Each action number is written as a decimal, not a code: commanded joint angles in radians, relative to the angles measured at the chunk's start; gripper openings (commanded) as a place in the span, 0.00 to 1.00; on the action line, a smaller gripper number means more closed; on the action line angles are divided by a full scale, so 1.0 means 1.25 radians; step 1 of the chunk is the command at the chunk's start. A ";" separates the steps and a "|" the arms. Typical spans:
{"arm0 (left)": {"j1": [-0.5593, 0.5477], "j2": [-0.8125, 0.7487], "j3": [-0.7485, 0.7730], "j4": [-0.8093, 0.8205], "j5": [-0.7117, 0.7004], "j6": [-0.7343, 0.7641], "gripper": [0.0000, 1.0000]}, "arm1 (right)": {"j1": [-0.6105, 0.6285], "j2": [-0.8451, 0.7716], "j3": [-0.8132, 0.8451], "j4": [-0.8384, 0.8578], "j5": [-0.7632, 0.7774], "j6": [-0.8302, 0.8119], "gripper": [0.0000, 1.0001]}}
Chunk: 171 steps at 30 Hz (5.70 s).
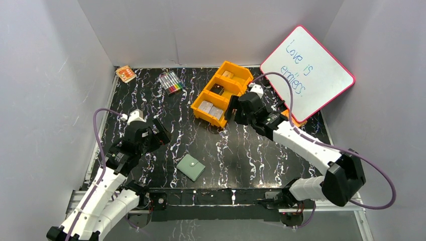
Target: Put the credit cards into the card holder
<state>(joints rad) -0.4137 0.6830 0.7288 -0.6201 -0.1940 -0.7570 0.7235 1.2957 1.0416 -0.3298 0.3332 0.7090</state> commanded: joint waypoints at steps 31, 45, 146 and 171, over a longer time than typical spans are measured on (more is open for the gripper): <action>0.000 0.049 -0.158 0.000 0.310 -0.208 0.81 | 0.301 0.307 -0.070 0.173 -0.312 -0.005 0.60; -0.012 0.240 -0.237 0.161 0.435 -0.168 0.58 | 0.333 0.263 -0.191 0.230 -0.272 0.069 0.39; -0.096 0.544 -0.256 0.460 0.453 -0.234 0.00 | 0.463 0.357 0.111 -0.193 0.094 0.019 0.13; -0.096 0.400 -0.202 0.405 0.474 -0.199 0.18 | 0.375 0.036 -0.187 -0.041 0.033 0.092 0.00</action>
<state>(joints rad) -0.5304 1.2442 0.4320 -0.0307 0.4057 -1.0393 1.2011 1.4448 0.8505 -0.4858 0.4030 0.8391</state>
